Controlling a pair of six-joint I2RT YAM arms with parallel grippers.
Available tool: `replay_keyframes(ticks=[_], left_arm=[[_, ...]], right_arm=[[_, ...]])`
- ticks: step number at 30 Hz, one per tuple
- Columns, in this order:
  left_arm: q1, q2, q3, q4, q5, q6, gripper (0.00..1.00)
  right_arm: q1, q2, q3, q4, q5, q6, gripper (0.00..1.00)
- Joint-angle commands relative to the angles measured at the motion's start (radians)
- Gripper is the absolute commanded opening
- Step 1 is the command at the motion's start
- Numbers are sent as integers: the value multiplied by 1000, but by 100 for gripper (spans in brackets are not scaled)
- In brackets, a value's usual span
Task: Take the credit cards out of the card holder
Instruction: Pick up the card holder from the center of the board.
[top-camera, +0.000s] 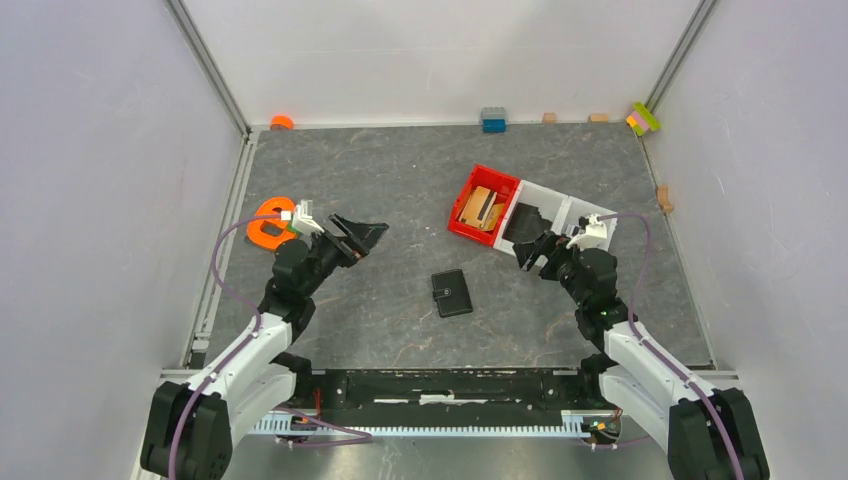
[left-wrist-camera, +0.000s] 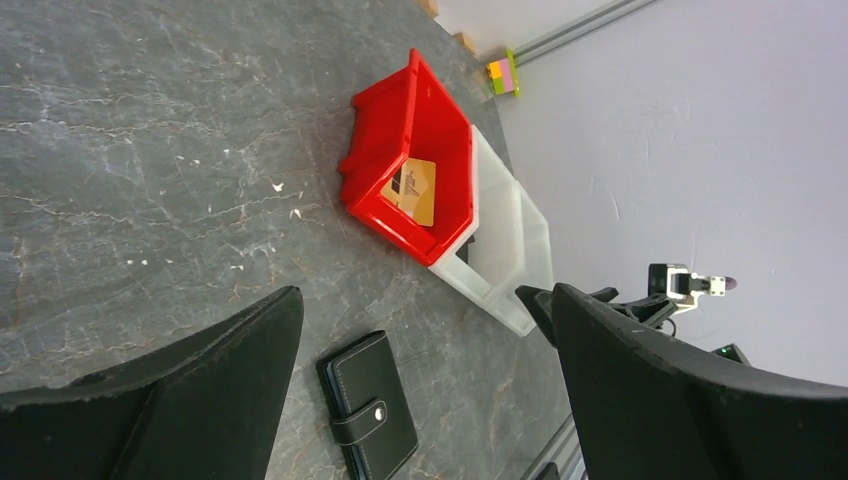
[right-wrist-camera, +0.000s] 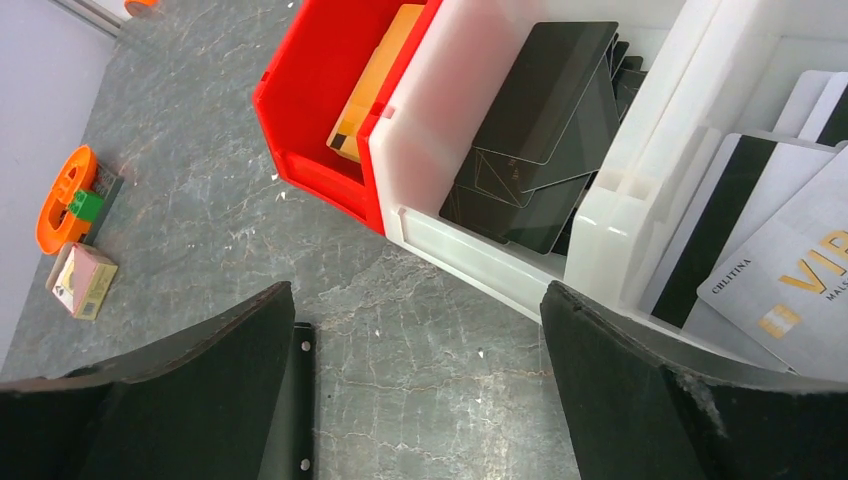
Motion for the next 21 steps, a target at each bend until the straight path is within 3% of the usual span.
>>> replay_keyframes(ticks=[1,10,12,14,18,21], left_arm=[[-2,-3,33,-11,-27,52,100],[-37,116,90,-44,0,107,100],[-48,133,105,-81,-9,132,100],[-59,143,119,-117,-36,163,100],[-69,161,128,-132,-47,171,100],[-89,181,146,-144,-27,176,100]], right_arm=[[-1,0,27,48,-20,10,97],[1,-5,2,45,-6,45,98],[1,-4,-93,194,-9,225,98],[22,10,-95,313,-35,276,98],[248,56,215,-25,234,42,98],[330,59,185,4,321,1,97]])
